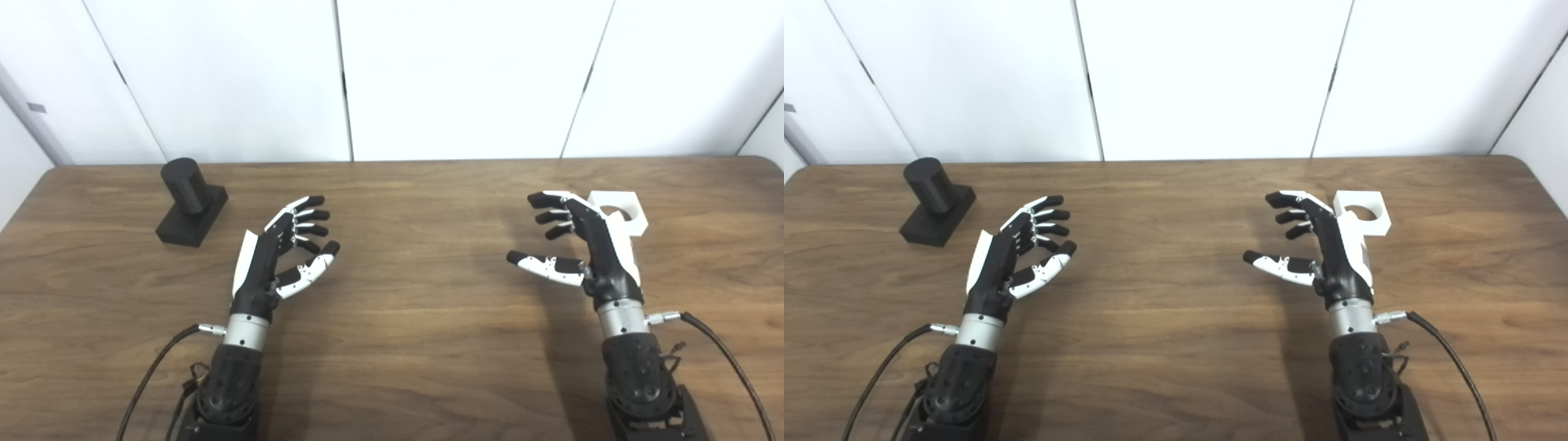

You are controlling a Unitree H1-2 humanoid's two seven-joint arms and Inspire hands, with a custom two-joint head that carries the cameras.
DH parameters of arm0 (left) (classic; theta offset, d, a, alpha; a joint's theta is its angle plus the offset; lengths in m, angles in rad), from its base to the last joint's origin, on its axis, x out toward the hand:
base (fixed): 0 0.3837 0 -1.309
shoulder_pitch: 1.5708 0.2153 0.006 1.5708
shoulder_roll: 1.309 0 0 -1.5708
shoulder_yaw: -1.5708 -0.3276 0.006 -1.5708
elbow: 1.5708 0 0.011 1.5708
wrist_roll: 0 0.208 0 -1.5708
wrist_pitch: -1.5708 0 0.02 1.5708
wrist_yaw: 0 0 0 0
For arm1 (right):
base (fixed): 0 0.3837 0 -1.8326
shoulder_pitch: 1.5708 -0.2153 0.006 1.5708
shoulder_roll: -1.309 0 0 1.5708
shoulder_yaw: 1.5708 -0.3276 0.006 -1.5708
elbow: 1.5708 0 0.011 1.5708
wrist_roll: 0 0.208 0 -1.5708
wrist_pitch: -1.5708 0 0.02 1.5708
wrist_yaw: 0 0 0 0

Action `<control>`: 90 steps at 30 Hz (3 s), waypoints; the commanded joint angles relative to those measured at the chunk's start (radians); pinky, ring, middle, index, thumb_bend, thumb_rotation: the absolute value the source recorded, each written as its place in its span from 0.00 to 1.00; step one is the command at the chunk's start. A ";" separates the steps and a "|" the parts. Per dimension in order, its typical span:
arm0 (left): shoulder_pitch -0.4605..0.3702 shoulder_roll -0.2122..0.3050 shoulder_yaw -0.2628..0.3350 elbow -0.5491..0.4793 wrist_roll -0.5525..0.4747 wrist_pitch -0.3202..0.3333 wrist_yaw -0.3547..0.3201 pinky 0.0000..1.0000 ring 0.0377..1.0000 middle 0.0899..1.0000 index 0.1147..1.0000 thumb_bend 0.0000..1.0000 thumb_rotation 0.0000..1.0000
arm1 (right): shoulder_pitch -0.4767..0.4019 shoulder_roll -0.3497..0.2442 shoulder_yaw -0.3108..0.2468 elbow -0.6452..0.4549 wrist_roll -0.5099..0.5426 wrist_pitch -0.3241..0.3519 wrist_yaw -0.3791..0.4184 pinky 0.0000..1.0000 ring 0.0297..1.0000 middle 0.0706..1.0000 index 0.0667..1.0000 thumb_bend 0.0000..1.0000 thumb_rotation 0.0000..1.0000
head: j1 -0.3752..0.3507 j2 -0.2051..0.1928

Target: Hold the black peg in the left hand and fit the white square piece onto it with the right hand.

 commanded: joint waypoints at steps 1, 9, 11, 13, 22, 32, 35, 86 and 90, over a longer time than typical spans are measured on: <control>-0.020 0.008 -0.002 -0.009 0.007 -0.021 0.006 0.52 0.64 0.71 0.77 0.49 0.14 | -0.025 -0.010 -0.004 -0.024 0.000 -0.047 -0.022 0.51 0.62 0.68 0.65 0.61 0.07 | 0.000 0.000; -0.020 0.007 -0.002 -0.010 0.011 -0.019 0.009 0.51 0.64 0.71 0.76 0.49 0.13 | -0.023 -0.003 -0.004 -0.033 0.008 -0.036 -0.016 0.52 0.63 0.68 0.65 0.62 0.06 | -0.001 0.001; -0.021 0.008 -0.002 -0.009 0.011 -0.021 0.010 0.51 0.64 0.71 0.76 0.49 0.14 | -0.023 -0.003 -0.004 -0.033 0.005 -0.034 -0.017 0.51 0.62 0.68 0.65 0.62 0.06 | -0.001 0.001; -0.022 0.009 -0.003 -0.007 0.009 -0.023 0.008 0.51 0.64 0.71 0.76 0.49 0.13 | -0.023 -0.006 -0.003 -0.027 0.003 -0.042 -0.019 0.51 0.63 0.68 0.65 0.62 0.07 | -0.002 -0.001; -0.023 0.003 -0.007 0.018 0.012 -0.047 0.016 0.51 0.64 0.70 0.74 0.49 0.11 | -0.022 -0.014 -0.003 0.000 0.002 -0.080 -0.031 0.52 0.63 0.67 0.64 0.62 0.06 | 0.044 -0.057; -0.003 -0.013 -0.026 0.029 0.030 -0.047 0.035 0.53 0.67 0.71 0.74 0.49 0.05 | 0.002 -0.019 -0.008 0.009 0.004 -0.096 -0.042 0.53 0.63 0.68 0.64 0.62 0.03 | 0.076 -0.132; -0.002 -0.010 -0.028 0.032 0.033 -0.048 0.035 0.54 0.68 0.72 0.74 0.48 0.03 | 0.006 -0.018 -0.006 0.008 0.004 -0.101 -0.045 0.52 0.63 0.68 0.64 0.63 0.01 | 0.076 -0.136; -0.049 -0.036 -0.035 -0.098 0.320 0.150 0.165 0.53 0.66 0.70 0.64 0.79 0.17 | 0.017 -0.050 -0.038 -0.107 0.101 0.005 0.039 0.54 0.66 0.69 0.63 0.60 0.00 | 0.343 -0.175; -0.066 0.003 -0.014 -0.144 0.322 0.217 0.144 0.54 0.65 0.68 0.63 0.81 0.17 | 0.016 -0.055 -0.039 -0.106 0.105 -0.005 0.039 0.53 0.65 0.68 0.62 0.60 0.00 | 0.351 -0.172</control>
